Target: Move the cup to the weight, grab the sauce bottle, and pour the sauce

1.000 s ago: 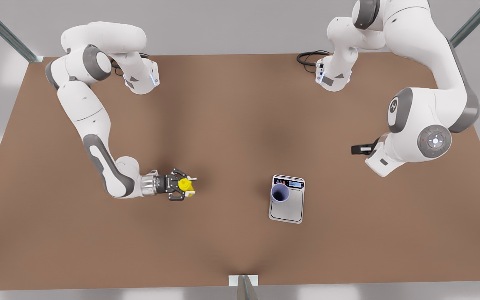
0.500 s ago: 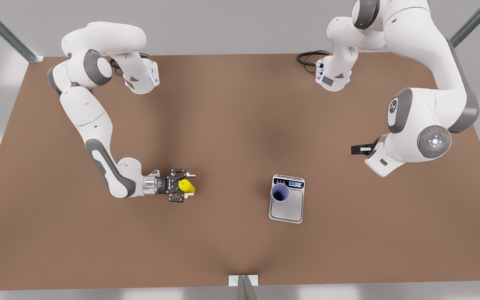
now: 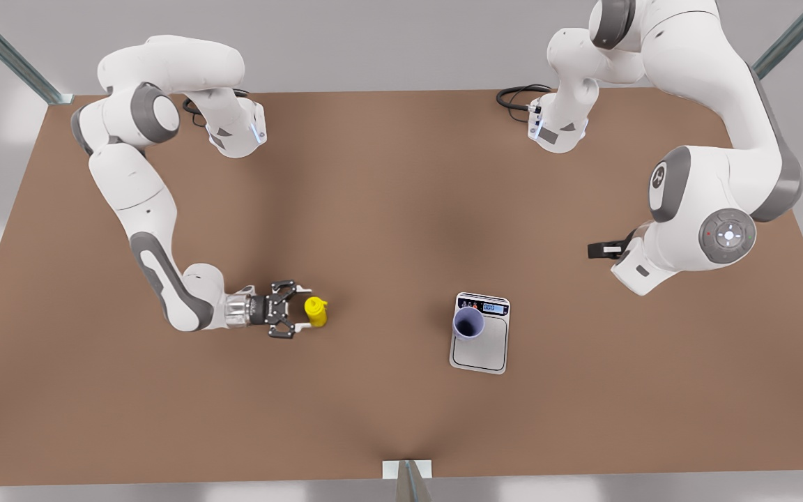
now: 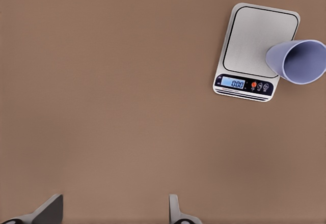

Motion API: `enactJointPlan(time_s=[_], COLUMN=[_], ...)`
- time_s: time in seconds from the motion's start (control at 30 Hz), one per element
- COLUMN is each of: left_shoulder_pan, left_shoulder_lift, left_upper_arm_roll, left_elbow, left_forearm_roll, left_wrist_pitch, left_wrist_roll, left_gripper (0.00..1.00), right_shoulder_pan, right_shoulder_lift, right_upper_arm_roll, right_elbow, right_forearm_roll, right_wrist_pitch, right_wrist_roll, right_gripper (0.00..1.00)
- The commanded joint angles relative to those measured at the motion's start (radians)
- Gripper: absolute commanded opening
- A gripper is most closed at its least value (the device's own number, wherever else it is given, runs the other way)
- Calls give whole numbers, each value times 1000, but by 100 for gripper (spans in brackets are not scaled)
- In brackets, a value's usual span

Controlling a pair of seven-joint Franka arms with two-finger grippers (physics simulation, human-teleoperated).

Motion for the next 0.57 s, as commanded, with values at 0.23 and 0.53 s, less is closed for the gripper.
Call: enactJointPlan(time_s=[0.23,0.53], left_shoulder_pan=[0,9], left_shoulder_lift=[-9,-112], left_upper_arm_roll=[1,3], left_elbow=[20,-49], left_forearm_roll=[-1,-21], left_wrist_pitch=[2,92], left_wrist_roll=[-2,12], left_gripper=[100,100], right_shoulder_pan=[-32,380], right_shoulder_lift=[-152,-741], right_upper_arm_roll=[-219,-365], right_elbow=[311,361], right_forearm_roll=[-706,-1350], right_wrist_pitch=[-295,-366], right_wrist_roll=[11,-220], right_gripper=[100,100])
